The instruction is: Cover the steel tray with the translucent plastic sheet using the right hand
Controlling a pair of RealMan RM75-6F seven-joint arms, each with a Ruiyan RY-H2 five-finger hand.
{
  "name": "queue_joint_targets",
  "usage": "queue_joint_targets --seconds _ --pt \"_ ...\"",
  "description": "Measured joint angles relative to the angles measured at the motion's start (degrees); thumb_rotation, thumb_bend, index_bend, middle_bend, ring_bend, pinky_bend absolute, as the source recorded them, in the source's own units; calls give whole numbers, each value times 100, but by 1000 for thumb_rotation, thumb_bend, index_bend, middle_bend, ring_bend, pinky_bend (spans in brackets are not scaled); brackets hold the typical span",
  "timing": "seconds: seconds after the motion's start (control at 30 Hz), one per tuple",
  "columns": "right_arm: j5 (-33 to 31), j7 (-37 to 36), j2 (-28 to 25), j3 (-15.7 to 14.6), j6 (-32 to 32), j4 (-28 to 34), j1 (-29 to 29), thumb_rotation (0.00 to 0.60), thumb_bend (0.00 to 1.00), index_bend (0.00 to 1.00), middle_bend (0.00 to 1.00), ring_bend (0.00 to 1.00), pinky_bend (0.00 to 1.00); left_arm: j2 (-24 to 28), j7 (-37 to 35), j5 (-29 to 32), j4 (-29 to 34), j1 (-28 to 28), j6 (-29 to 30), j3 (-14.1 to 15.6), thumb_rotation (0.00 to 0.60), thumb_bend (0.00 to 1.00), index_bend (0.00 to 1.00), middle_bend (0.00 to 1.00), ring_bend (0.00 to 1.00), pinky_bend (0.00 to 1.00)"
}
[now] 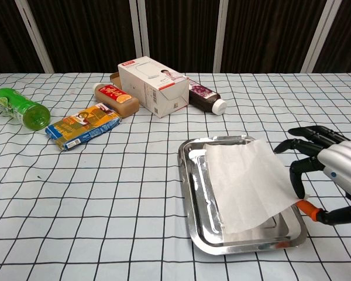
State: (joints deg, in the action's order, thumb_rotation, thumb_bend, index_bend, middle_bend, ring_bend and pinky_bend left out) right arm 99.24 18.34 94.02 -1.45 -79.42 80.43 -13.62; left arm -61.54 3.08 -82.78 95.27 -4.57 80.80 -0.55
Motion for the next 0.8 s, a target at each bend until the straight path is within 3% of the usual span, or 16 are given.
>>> queue_joint_targets --seconds 0.4,0.47,0.63,0.8 --pt "38 102 25 -65 -74 39 33 600 496 655 213 0 0 6 -31 -11 0 8 17 2 600 0 0 0 0 0" --pt "23 123 11 -68 -79 37 43 600 496 586 213 0 0 7 -31 -19 -3 7 16 5 600 0 0 0 0 0" --pt "-20 236 -14 -71 -61 63 59 600 497 307 197 0 0 9 -36 -19 2 7 16 6 600 0 0 0 0 0" --pt "-73 431 -70 -74 -23 166 74 600 472 165 159 0 0 12 -40 -8 9 6 6 6 600 0 0 0 0 0"
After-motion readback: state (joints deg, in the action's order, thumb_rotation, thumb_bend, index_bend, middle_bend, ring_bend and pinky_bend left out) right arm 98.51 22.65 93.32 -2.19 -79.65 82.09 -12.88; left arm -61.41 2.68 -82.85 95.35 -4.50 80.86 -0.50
